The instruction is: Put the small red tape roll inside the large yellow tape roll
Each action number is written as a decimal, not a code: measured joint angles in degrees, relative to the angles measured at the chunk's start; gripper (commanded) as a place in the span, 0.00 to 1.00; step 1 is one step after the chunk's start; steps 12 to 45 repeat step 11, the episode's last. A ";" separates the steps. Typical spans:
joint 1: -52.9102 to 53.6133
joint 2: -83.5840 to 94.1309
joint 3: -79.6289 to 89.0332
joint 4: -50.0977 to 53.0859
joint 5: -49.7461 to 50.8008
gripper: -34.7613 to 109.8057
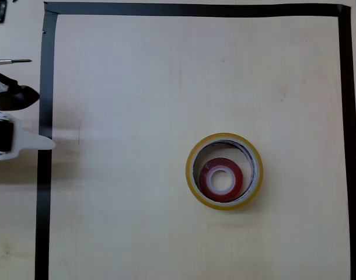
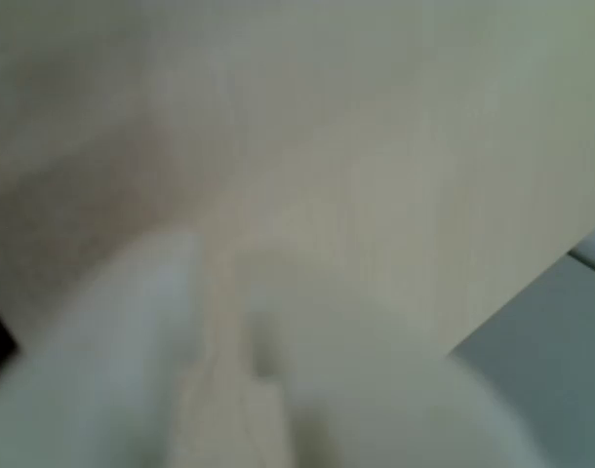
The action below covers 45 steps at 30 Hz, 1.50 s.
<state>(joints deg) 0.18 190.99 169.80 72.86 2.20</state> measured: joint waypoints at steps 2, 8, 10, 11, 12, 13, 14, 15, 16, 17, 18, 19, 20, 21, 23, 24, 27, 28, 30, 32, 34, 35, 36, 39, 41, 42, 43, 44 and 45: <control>0.00 0.00 0.00 0.00 0.00 0.24; 0.00 0.00 0.00 0.00 0.00 0.25; 0.00 0.00 0.00 0.00 0.00 0.25; 0.00 0.00 0.00 0.00 0.00 0.25; 0.00 0.00 0.00 0.00 0.00 0.25; 0.00 0.00 0.00 0.00 0.00 0.25; 0.00 0.00 0.00 0.00 0.00 0.25; 0.00 0.00 0.00 0.00 0.00 0.25; 0.00 0.00 0.00 0.00 0.00 0.25; 0.00 0.00 0.00 0.00 0.00 0.25; 0.00 0.00 0.00 0.00 0.00 0.25; 0.00 0.00 0.00 0.00 0.00 0.25; 0.00 0.00 0.00 0.00 0.00 0.25; 0.00 0.00 0.00 0.00 0.00 0.25; 0.00 0.00 0.00 0.00 0.00 0.25; 0.00 0.00 0.00 0.00 0.00 0.25; 0.00 0.00 0.00 0.00 0.00 0.25; 0.00 0.00 0.00 0.00 0.00 0.25; 0.00 0.00 0.00 0.00 0.00 0.25; 0.00 0.00 0.00 0.00 0.00 0.25; 0.00 0.00 0.00 0.00 0.00 0.25; 0.00 0.00 0.00 0.00 0.00 0.25; 0.00 0.00 0.00 0.00 0.00 0.25; 0.00 0.00 0.00 0.00 0.00 0.25; 0.00 0.00 0.00 0.00 0.00 0.25; 0.00 0.00 0.00 0.00 0.00 0.25; 0.00 0.00 0.00 0.00 0.00 0.25; 0.00 0.00 0.00 0.00 0.00 0.25; 0.00 0.00 0.00 0.00 0.00 0.25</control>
